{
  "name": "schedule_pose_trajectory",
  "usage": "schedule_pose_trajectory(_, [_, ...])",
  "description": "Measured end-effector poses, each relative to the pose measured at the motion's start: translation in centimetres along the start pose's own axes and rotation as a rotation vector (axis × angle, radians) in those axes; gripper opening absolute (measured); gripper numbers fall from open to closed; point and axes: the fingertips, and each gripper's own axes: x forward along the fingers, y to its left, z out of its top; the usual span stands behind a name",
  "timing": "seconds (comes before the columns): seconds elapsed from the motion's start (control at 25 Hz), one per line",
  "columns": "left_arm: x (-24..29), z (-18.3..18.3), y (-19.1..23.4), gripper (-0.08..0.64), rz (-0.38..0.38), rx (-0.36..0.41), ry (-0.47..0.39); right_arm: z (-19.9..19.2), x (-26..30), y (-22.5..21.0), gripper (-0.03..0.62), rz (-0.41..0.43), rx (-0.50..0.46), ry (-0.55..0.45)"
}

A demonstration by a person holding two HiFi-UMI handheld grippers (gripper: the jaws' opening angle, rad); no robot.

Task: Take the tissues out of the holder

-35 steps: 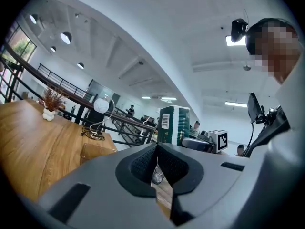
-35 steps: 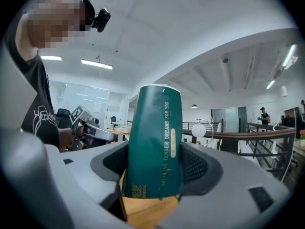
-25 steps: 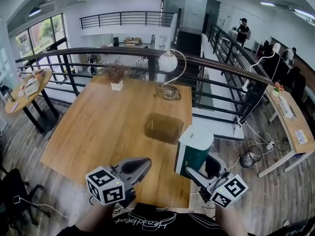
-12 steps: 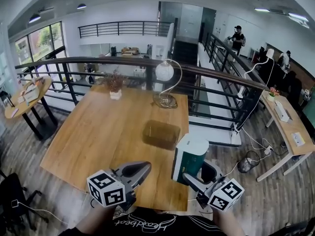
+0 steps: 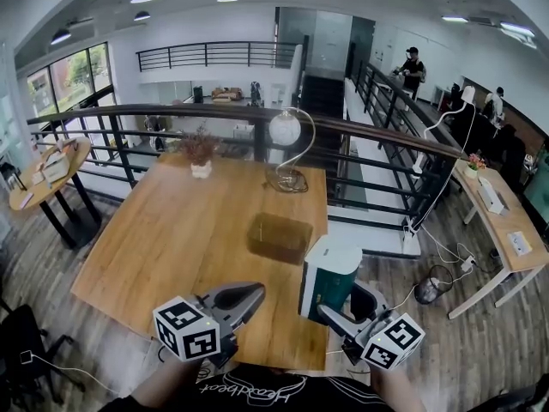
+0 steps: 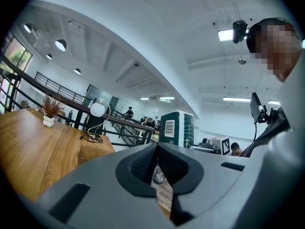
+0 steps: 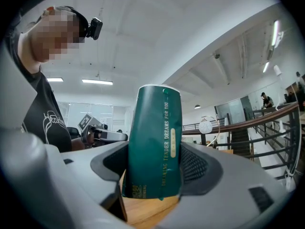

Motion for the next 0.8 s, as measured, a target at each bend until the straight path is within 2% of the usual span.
schedule_pose_trajectory(0.8, [1.1, -0.4, -0.1, 0.014, 0.012, 0.005, 0.029, -0.9, 0.0, -1.4, 0.331, -0.019, 0.000, 0.050])
